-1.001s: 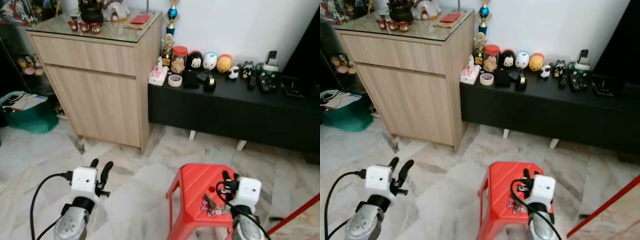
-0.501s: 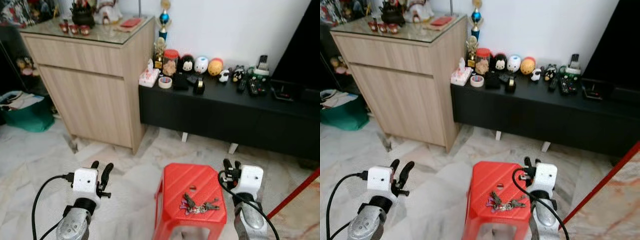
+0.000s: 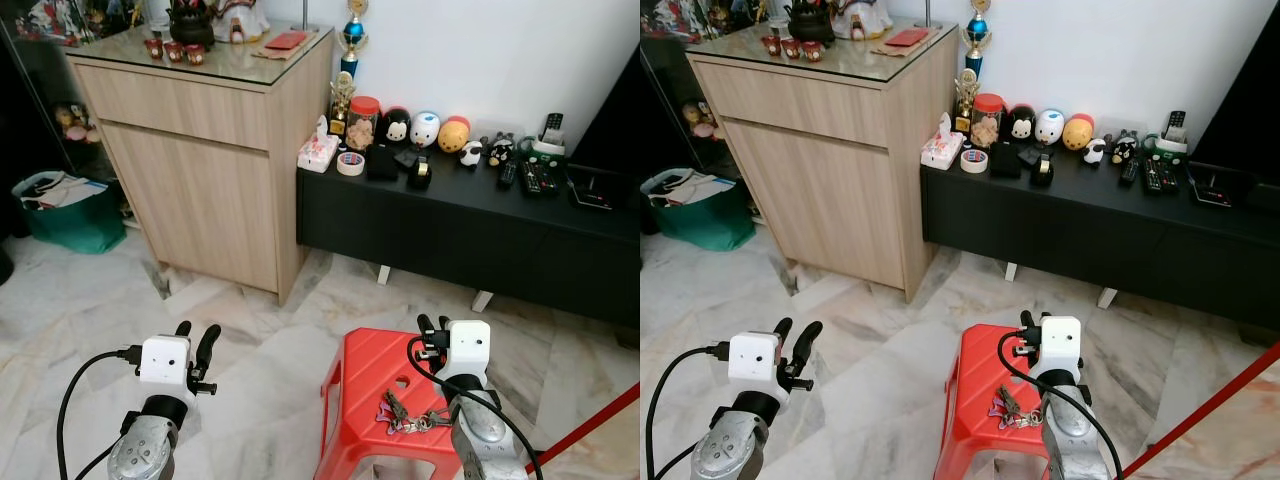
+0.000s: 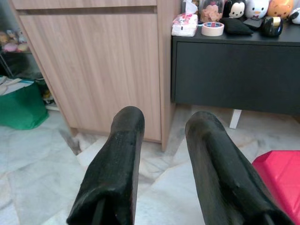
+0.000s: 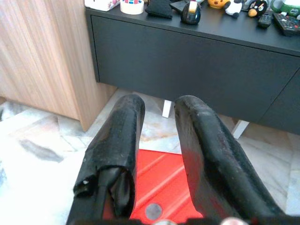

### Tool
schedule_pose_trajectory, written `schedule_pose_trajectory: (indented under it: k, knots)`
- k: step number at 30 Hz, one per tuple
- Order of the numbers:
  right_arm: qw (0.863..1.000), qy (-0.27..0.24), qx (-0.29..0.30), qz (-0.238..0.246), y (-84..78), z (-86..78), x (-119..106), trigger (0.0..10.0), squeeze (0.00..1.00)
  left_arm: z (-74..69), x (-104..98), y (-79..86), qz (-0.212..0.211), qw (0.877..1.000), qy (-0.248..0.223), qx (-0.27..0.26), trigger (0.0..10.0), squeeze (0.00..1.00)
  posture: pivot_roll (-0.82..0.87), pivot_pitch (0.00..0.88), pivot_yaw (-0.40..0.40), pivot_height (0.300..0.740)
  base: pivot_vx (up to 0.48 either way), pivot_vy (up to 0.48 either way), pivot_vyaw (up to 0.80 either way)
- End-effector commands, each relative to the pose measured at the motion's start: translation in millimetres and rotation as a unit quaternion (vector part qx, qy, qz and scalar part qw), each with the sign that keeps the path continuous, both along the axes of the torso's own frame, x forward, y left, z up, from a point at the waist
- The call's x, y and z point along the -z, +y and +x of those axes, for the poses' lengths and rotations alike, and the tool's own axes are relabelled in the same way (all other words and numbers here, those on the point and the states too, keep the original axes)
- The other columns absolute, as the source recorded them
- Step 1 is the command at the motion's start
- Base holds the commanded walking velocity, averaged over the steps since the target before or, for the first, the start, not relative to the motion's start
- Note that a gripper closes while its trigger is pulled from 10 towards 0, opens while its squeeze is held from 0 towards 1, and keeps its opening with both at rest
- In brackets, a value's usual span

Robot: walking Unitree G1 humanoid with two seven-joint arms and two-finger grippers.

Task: Hang keys on a hook

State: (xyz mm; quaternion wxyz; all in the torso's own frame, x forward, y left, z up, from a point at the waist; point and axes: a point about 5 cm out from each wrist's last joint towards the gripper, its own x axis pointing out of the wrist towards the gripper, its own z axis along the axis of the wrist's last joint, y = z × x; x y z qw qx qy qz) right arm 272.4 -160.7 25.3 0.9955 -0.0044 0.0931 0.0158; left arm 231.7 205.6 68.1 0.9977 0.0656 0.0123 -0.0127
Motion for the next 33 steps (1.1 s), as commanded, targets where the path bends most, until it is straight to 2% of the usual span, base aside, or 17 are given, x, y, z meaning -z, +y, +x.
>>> schedule_pose_trajectory:
  k: [1,7,10,15,24,33]
  knots:
    - [1.000,0.010,-0.001,-0.004,-2.1,1.4,1.8,10.0,0.00,-1.2,-0.6,-2.4,-0.007,1.000,0.000,0.002,10.0,0.00,0.09,0.000,-0.081,0.691,0.000,0.000,0.00]
    - [1.000,0.016,-0.005,-0.001,1.1,1.0,3.9,10.0,0.00,-0.7,1.3,-1.8,-0.005,1.000,0.006,0.003,10.0,0.00,0.09,0.000,-0.071,0.651,0.000,0.000,0.00]
    - [1.000,0.000,-0.012,0.006,1.8,-0.8,1.7,10.0,0.00,-1.0,1.6,-3.9,-0.007,1.000,0.007,0.006,10.0,0.00,0.09,0.000,-0.070,0.651,0.000,0.000,0.00]
    - [1.000,0.008,-0.007,-0.001,-1.0,-3.1,4.3,10.0,0.00,-3.0,4.2,-4.4,-0.018,1.000,0.014,0.002,10.0,0.00,0.08,0.000,-0.065,0.651,0.000,0.000,0.00]
    - [1.000,0.019,-0.009,-0.002,0.5,-5.9,8.5,10.0,0.00,-1.4,5.1,-4.6,-0.003,1.000,0.024,0.008,10.0,0.00,0.08,0.000,-0.057,0.651,0.000,0.000,0.00]
    - [1.000,0.024,-0.005,0.001,-1.4,-5.8,9.9,10.0,0.00,-2.3,7.3,-5.3,-0.009,0.999,0.032,0.005,10.0,0.00,0.08,0.000,-0.058,0.651,0.000,0.000,0.00]
